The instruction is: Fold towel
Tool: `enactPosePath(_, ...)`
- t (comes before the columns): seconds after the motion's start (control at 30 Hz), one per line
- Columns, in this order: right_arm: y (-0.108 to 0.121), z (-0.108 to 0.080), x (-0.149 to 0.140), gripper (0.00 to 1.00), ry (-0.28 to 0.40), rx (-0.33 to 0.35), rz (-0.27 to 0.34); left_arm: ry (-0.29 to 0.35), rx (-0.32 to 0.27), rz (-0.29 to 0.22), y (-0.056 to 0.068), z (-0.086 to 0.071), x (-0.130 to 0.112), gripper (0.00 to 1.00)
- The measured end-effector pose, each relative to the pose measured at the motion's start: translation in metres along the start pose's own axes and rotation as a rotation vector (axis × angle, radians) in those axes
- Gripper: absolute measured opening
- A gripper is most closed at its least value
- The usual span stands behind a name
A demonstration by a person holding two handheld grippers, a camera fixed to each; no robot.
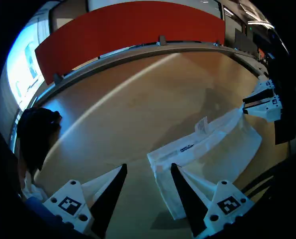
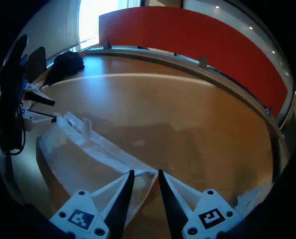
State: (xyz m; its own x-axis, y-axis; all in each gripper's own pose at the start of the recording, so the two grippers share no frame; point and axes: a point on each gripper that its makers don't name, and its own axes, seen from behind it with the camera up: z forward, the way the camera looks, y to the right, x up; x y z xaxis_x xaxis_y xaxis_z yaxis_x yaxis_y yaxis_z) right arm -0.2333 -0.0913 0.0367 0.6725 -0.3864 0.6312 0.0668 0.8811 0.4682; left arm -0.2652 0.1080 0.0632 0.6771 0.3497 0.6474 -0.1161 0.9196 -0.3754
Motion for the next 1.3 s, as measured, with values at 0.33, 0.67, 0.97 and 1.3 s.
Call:
enactPosePath(0.33,0.006,-0.005,0.002,0.62,0.017,-0.022,-0.002,0.017,0.015,-0.032,-0.011,-0.013,0.001,0.81)
enactPosePath(0.67,-0.002,-0.02,-0.007,0.85,0.03,-0.007,0.011,0.017,0.011,-0.057,-0.01,-0.026,-0.013,0.81)
enactPosePath(0.97,-0.013,-0.042,-0.027,0.85,0.035,-0.002,0.034,0.017,0.006,-0.087,-0.001,-0.043,-0.032,0.81)
enactPosePath(1.3,-0.023,-0.066,-0.054,0.85,0.031,-0.008,0.073,0.012,0.023,-0.13,0.011,-0.069,-0.063,0.81)
